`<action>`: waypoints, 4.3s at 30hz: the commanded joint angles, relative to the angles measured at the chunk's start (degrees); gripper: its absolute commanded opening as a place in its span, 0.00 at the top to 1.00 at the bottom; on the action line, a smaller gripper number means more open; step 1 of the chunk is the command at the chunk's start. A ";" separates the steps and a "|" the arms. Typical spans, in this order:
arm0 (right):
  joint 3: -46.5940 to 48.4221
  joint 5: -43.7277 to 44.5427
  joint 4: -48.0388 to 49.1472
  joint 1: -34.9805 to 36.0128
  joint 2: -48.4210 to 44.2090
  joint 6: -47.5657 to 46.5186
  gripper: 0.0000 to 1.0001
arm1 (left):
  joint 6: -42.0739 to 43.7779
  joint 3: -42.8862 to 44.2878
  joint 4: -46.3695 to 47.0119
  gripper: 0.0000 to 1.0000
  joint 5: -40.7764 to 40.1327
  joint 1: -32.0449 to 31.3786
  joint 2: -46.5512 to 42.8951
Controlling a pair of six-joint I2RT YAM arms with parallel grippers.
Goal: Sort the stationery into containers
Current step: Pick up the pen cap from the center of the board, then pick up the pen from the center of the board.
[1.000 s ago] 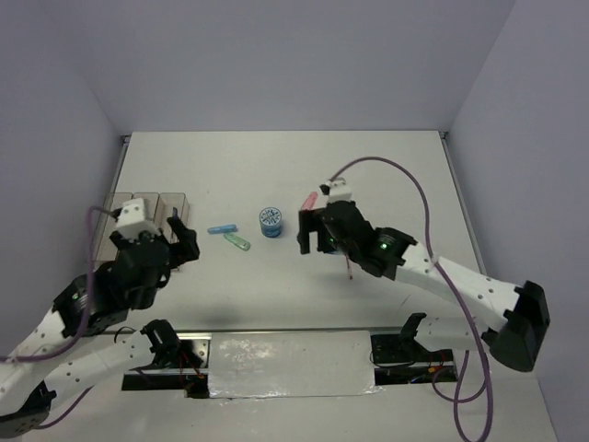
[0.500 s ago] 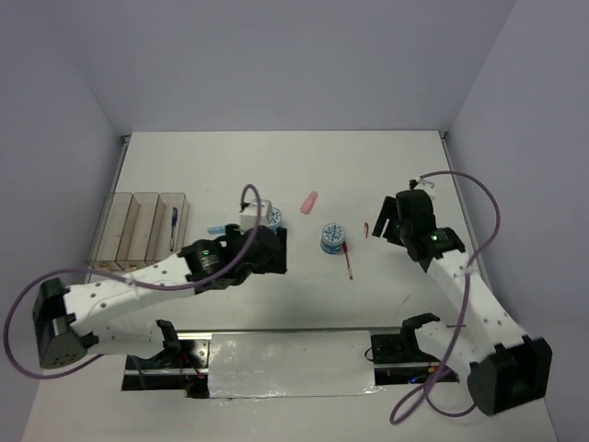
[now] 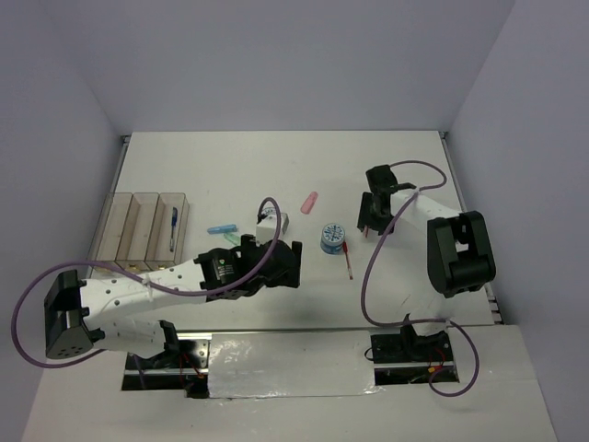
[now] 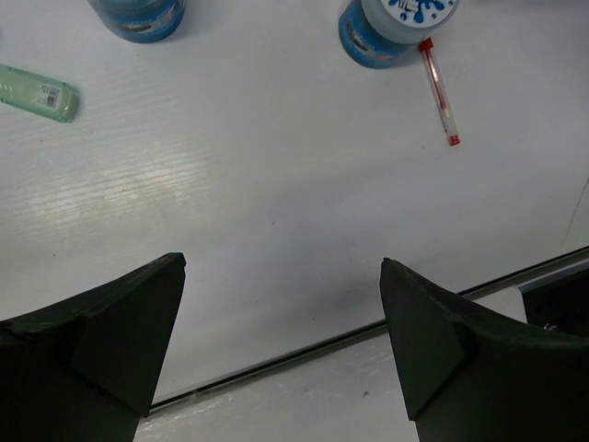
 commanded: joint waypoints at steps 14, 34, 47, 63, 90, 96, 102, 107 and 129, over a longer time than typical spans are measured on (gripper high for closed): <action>1.25 -2.76 4.16 -0.68 6.80 -0.95 0.68 | -1.92 -4.53 2.02 0.01 0.59 -2.23 -1.73; 10.13 -2.85 -1.56 -1.12 12.87 -4.91 0.44 | -2.36 -6.55 1.05 0.01 -0.46 -2.67 -3.41; 7.41 -4.78 -0.24 -1.99 11.20 -5.34 1.00 | -1.92 -7.08 2.37 0.01 0.15 -2.67 -3.32; -6.30 -5.60 6.18 -1.47 -20.42 0.98 1.00 | 4.58 -4.54 11.59 0.01 7.18 -3.82 1.60; 5.55 8.05 -21.15 -1.12 -62.01 1.69 1.00 | -12.99 41.70 -4.23 0.20 -3.28 -2.85 53.18; 5.74 7.18 -22.21 -1.12 -64.03 -0.16 1.00 | -10.10 44.69 -1.85 0.20 -2.14 -1.18 58.11; 3.63 5.50 -21.16 -1.20 -65.53 -0.77 1.00 | -10.88 49.52 -6.59 0.22 -4.16 -0.65 62.51; 2.92 4.71 -20.63 -1.20 -65.97 -1.04 1.00 | -12.46 48.99 -7.65 0.25 -4.60 0.14 63.04; 4.42 3.22 -20.10 -1.12 -67.82 -0.86 1.00 | -9.83 44.43 -7.56 1.00 2.26 -2.49 63.48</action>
